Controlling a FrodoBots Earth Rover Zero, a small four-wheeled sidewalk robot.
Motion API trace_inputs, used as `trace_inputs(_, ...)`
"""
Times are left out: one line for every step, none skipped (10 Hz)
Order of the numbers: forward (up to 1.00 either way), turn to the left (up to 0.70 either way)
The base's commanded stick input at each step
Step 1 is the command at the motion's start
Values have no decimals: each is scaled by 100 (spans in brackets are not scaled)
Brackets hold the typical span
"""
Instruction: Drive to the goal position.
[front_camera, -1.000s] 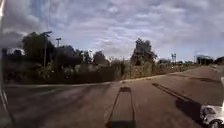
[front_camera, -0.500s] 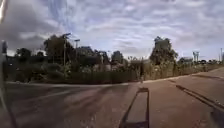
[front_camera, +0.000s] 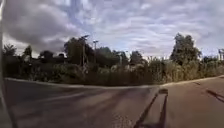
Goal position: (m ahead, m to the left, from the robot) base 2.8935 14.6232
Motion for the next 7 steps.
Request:
trace_inputs(70, 35)
trace_inputs(70, 35)
trace_inputs(70, 35)
trace_inputs(70, 35)
trace_inputs(70, 35)
trace_inputs(70, 35)
trace_inputs(70, 35)
